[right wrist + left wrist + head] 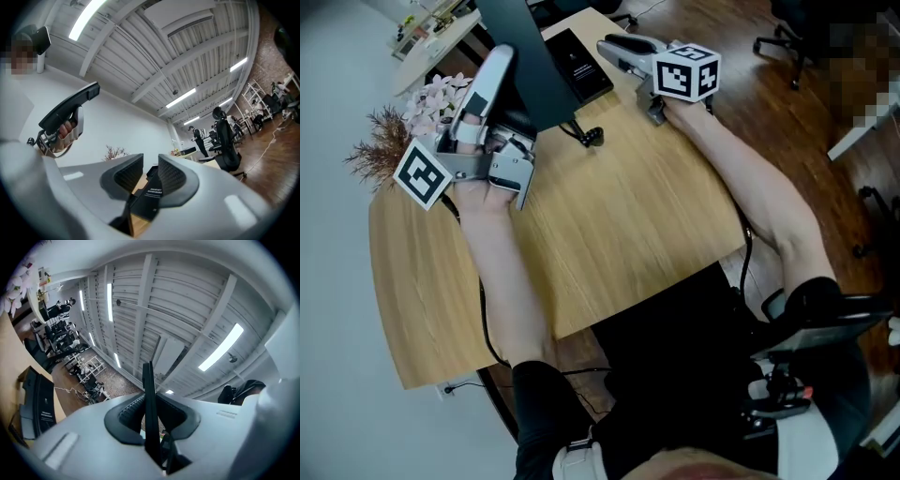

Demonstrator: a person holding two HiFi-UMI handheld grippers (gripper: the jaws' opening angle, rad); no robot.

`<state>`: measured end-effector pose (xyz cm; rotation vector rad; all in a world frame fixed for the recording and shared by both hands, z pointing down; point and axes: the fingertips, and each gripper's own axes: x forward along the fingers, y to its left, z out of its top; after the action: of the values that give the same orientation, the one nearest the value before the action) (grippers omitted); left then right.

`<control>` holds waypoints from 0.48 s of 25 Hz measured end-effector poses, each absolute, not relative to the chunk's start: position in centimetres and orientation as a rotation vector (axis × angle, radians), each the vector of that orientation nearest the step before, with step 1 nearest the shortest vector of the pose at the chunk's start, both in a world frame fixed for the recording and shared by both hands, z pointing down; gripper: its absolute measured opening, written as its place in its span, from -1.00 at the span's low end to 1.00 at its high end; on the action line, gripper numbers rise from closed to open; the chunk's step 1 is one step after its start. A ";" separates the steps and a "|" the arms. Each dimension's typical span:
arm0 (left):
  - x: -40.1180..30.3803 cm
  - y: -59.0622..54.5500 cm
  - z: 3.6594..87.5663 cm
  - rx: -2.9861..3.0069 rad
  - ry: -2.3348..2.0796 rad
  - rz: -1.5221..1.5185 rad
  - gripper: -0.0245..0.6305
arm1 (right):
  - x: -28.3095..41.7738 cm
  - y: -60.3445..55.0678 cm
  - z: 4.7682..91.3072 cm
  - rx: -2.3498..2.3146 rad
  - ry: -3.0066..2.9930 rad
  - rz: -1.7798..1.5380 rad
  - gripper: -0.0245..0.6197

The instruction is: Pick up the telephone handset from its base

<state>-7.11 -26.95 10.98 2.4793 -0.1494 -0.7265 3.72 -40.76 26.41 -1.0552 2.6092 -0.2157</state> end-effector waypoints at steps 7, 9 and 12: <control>-7.7 -24.7 8.3 2.503 -0.119 -0.769 -0.69 | 2.2 -39.1 23.2 -1.006 2.625 -0.074 -0.70; -7.1 -24.3 8.1 2.489 -0.107 -0.771 -0.69 | 1.5 -37.9 22.4 -0.988 2.658 -0.040 -0.70; -6.7 -24.2 8.1 2.466 -0.096 -0.775 -0.69 | 0.9 -37.0 22.7 -0.982 2.703 -0.005 -0.70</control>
<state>-6.75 -24.18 8.06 2.4664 -0.0960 -0.7751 0.89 -37.03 22.68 -0.9819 2.7034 -0.0049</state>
